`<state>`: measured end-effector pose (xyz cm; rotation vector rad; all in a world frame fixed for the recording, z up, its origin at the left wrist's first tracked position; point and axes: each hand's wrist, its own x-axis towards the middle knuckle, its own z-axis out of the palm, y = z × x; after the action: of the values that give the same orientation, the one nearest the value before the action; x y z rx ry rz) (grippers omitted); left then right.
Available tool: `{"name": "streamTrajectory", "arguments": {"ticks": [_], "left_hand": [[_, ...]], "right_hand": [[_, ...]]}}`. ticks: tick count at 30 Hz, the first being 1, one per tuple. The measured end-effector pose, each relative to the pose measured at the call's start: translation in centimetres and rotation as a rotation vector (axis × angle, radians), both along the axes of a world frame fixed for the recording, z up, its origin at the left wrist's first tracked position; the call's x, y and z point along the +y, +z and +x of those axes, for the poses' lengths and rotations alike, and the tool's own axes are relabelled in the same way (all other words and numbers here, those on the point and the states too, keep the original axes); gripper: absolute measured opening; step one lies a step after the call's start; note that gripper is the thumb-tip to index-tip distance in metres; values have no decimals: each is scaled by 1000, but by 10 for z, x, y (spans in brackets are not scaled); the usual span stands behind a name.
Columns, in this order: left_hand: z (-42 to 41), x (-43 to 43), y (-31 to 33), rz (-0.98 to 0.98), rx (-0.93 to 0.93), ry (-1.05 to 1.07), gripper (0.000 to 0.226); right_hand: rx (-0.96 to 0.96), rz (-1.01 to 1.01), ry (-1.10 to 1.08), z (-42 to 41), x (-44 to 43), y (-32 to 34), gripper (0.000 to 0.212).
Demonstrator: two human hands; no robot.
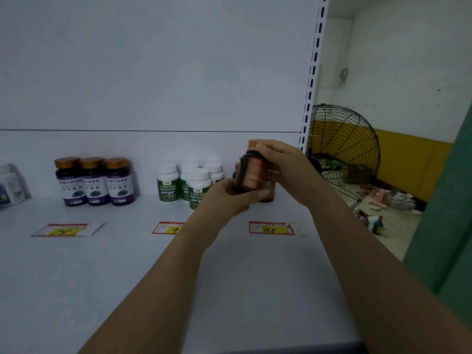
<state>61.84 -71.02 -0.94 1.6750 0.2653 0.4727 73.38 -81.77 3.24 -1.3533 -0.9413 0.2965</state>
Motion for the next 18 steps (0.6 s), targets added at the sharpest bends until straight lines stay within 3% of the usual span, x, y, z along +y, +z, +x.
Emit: {"name": "streamTrajectory", "arguments": {"ticks": [5, 10, 18], "left_hand": [[-2, 0, 3, -130, -21, -122, 33], [-2, -1, 2, 32, -56, 70, 32], [-3, -2, 1, 70, -44, 52, 27]], "right_hand": [[46, 60, 133, 0, -2, 1, 30], [55, 42, 167, 0, -3, 0, 31], [47, 37, 107, 3, -2, -4, 28]]}}
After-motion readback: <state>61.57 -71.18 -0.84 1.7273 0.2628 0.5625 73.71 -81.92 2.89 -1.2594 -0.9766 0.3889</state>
